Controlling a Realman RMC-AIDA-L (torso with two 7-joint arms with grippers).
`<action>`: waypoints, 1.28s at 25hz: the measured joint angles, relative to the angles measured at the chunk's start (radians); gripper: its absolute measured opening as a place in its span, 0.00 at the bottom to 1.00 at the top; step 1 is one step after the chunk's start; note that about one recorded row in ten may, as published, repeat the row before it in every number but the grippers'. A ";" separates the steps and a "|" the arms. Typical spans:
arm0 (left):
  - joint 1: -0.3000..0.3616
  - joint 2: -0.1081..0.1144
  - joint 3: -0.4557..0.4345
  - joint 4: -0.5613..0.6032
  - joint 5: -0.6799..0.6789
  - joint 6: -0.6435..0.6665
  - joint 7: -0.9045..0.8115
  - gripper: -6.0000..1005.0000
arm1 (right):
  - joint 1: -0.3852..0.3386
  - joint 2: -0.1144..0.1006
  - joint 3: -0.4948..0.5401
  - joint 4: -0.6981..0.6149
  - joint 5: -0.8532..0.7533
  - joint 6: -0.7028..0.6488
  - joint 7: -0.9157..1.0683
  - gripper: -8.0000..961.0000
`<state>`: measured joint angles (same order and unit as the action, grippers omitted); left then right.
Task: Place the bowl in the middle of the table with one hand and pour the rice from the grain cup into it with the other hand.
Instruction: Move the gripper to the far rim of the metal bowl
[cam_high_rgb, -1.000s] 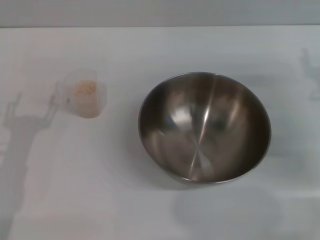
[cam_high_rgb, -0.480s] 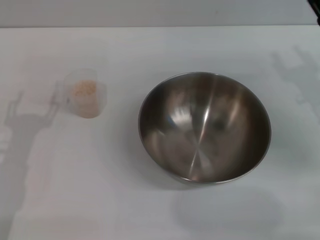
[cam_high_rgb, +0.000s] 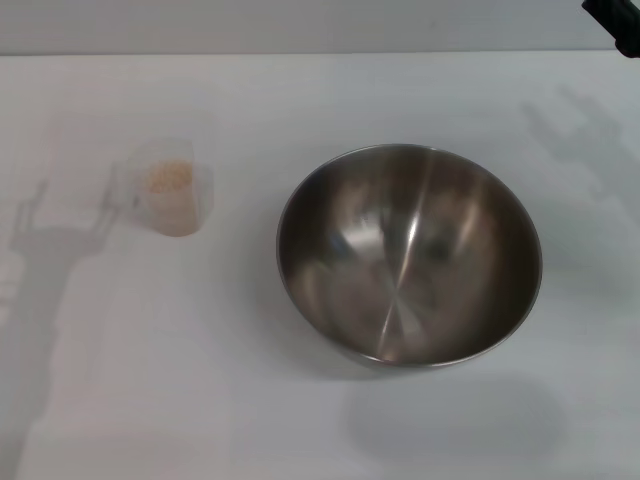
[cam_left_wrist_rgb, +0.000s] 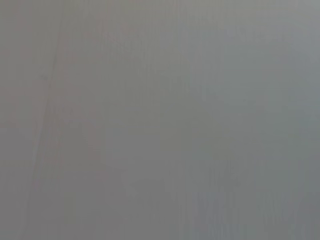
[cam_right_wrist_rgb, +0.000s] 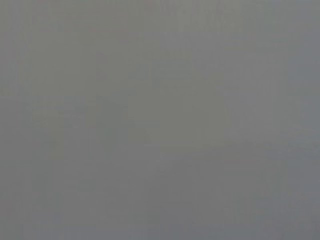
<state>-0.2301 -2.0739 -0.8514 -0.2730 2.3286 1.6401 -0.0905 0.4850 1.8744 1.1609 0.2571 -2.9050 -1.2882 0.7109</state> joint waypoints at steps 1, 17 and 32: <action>0.000 0.000 0.000 0.000 0.000 0.000 0.000 0.81 | 0.001 0.003 0.013 0.004 0.000 0.024 -0.025 0.76; -0.003 0.000 0.000 0.001 0.000 0.000 0.000 0.81 | -0.236 0.165 0.389 0.681 -0.002 0.866 -0.664 0.76; -0.005 0.000 0.000 0.000 0.000 0.006 0.000 0.81 | -0.185 0.192 0.396 1.368 0.006 2.006 -0.814 0.76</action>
<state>-0.2353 -2.0740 -0.8513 -0.2725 2.3285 1.6460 -0.0905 0.2999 2.0661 1.5569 1.6251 -2.8994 0.7182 -0.1036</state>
